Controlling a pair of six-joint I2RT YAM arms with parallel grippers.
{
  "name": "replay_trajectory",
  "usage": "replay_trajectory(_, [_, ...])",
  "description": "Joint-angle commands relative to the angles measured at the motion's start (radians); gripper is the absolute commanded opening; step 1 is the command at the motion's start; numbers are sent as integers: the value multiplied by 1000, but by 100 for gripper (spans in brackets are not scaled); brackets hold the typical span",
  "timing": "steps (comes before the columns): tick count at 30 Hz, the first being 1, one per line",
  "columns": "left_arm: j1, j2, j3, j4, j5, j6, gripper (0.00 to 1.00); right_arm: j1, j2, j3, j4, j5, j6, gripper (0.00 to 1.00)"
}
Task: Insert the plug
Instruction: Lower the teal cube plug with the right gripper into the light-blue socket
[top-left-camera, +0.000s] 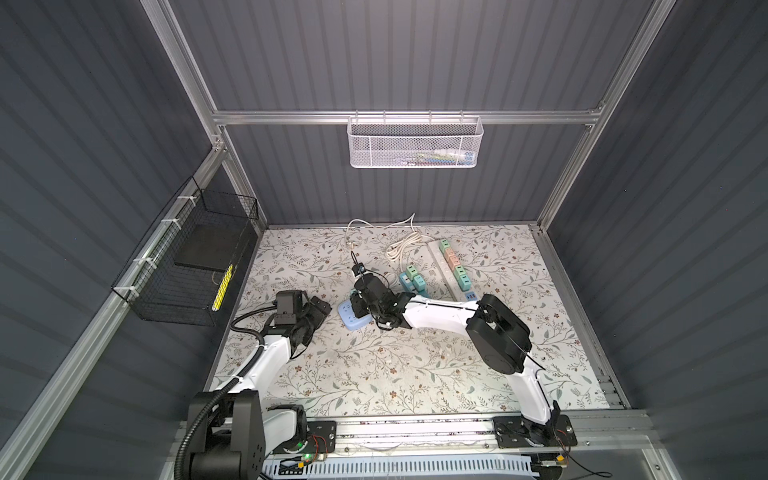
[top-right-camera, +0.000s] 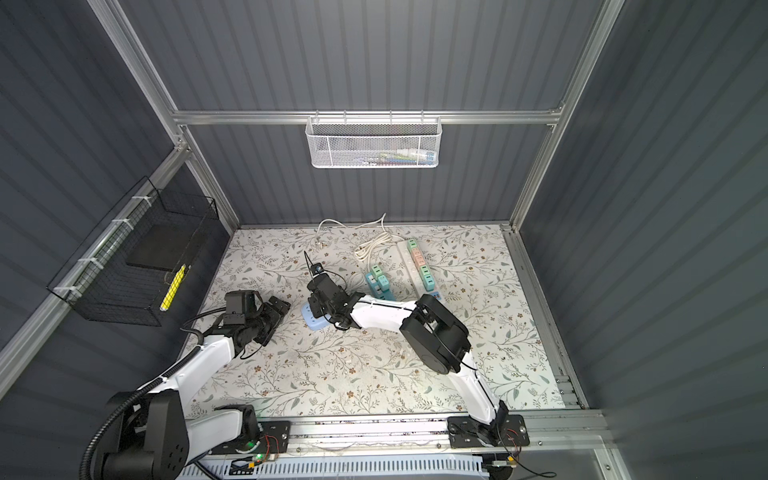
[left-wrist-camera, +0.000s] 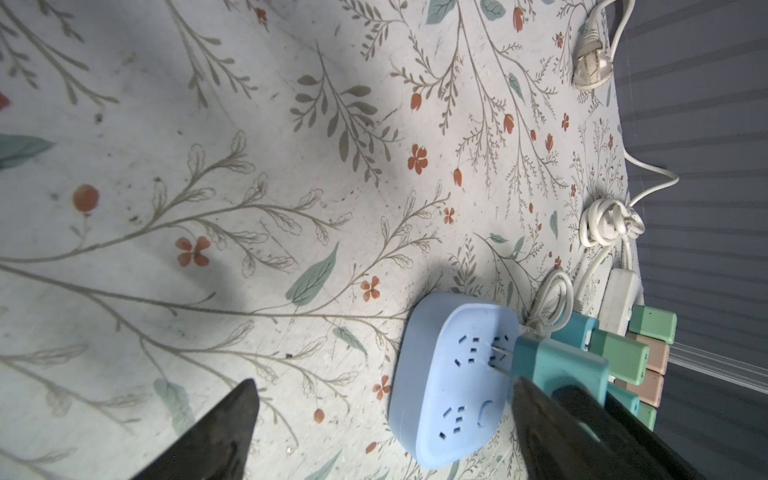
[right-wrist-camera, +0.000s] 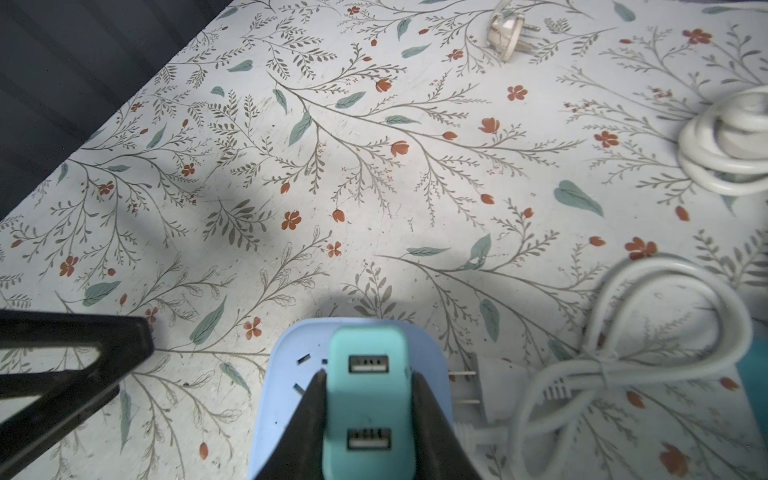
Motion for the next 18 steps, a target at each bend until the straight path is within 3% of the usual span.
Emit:
replay_trajectory(1, [7, -1, 8, -18, 17, 22, 95, 5, 3, 30, -45, 42, -2, 28])
replay_trajectory(18, [7, -2, 3, -13, 20, 25, 95, 13, 35, 42, -41, 41, -6, 28])
